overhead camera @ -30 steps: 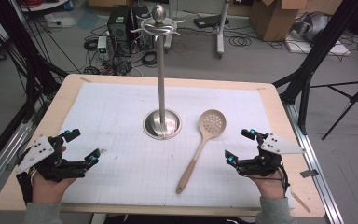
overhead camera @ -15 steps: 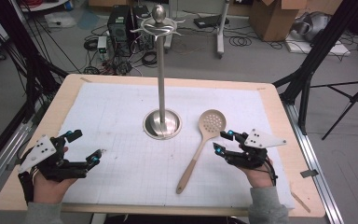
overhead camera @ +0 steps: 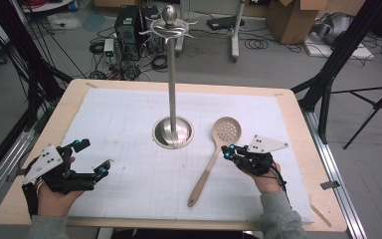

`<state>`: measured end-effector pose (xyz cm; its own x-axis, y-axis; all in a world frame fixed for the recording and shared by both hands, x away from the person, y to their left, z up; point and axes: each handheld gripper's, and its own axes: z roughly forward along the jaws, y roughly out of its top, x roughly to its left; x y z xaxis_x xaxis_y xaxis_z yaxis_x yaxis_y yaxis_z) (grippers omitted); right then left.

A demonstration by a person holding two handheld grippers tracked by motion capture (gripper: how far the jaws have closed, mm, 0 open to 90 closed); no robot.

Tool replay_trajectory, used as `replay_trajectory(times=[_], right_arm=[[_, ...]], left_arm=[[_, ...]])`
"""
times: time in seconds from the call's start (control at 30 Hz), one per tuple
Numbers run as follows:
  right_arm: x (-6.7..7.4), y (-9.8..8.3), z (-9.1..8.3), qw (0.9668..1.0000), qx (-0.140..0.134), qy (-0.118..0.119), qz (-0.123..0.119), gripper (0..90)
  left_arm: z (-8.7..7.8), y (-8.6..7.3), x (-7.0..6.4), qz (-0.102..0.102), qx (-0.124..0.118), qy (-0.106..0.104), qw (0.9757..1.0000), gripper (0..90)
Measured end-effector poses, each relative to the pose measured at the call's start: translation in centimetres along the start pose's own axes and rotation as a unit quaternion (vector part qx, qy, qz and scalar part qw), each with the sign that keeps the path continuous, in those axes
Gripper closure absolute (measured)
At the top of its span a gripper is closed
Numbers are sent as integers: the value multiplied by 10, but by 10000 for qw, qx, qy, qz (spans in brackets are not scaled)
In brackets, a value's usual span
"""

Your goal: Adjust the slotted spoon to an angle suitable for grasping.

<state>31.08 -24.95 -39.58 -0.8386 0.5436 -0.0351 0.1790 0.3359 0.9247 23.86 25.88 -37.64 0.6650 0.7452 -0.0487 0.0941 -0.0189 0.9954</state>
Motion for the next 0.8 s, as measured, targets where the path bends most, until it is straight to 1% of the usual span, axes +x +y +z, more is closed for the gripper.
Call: replay_trajectory(times=[0.07,0.13,0.17,0.2,0.23,0.3,0.37,0.4,0.43,0.47,0.57,0.6,0.7,0.73,0.77,0.8], right_arm=[[-1,-1,3,10000,17,31,-2,895],[-4,-4,11,9999,129,38,67,896],[-4,-4,11,9999,129,38,67,896],[-6,-5,17,9998,189,60,75,896],[-6,-5,17,9998,189,60,75,896],[-9,-8,26,9996,261,87,63,896],[-10,-9,29,9995,289,77,50,897],[-11,-11,35,9992,376,103,71,897],[-11,-11,35,9992,376,103,71,897],[-14,-13,40,9989,437,135,78,896],[-16,-15,44,9986,514,115,85,896],[-19,-16,48,9983,560,119,133,897],[-22,-17,51,9981,586,118,177,896],[-23,-18,54,9975,660,126,216,896],[-23,-18,54,9975,660,126,216,896],[-25,-18,57,9970,734,101,213,896]], left_arm=[[1,0,0,-23,-7,-7,10000,18],[1,0,0,-17,-12,-14,10000,17],[1,0,0,-13,-13,-17,10000,17],[1,0,0,-15,-15,-19,10000,17],[1,-1,0,-4,1,-21,10000,17],[2,-1,0,-15,9,-40,10000,17],[2,-1,-1,-14,14,-43,10000,18],[2,-1,-1,-15,7,-48,10000,17],[2,-1,-1,-15,7,-48,10000,17],[2,-1,-1,-5,14,-53,10000,17],[3,-2,-1,-24,29,-49,10000,17],[3,-2,-1,-23,34,-48,10000,18],[4,-2,-1,-20,49,-73,10000,17],[4,-2,-1,-19,64,-75,9999,18],[5,-3,-1,-19,58,-77,10000,18],[5,-3,-2,-30,48,-77,10000,17]])
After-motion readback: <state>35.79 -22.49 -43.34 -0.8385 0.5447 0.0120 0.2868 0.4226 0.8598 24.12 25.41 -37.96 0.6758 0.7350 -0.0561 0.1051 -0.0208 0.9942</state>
